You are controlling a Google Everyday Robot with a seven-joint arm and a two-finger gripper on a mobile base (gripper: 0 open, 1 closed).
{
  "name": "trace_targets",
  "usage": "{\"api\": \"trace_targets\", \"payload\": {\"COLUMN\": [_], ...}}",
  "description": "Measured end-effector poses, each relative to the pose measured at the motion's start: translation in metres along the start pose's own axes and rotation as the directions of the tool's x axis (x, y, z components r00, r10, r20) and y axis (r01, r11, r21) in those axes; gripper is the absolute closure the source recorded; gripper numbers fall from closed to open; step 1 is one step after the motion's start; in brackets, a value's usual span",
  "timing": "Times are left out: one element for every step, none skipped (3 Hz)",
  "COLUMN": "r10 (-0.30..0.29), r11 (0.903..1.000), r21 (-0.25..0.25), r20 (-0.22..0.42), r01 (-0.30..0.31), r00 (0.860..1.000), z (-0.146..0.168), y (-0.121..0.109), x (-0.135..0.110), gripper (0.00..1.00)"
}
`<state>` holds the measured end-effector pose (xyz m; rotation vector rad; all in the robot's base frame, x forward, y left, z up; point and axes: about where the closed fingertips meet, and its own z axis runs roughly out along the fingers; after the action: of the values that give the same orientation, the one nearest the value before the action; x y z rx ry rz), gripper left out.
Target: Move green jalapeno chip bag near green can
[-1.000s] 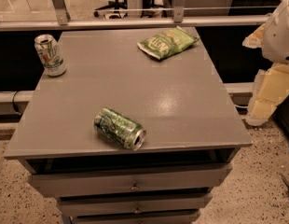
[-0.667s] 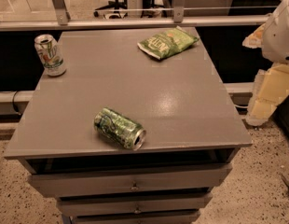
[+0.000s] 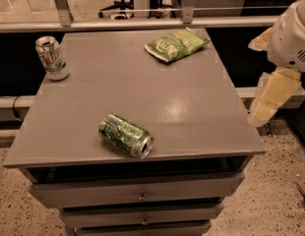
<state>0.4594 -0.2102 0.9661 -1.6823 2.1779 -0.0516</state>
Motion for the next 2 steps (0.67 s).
{"api": "trace_targets", "payload": {"r10": [0.017, 0.016], "r11": [0.9979, 0.9895], "r21": [0.06, 0.135], "r20": [0.149, 0.26], "r01": [-0.026, -0.053], "r00": [0.989, 0.965], "z": [0.047, 0.073], "y": [-0.063, -0.116], "x": [-0.03, -0.056], "gripper": [0.0, 0.0]}}
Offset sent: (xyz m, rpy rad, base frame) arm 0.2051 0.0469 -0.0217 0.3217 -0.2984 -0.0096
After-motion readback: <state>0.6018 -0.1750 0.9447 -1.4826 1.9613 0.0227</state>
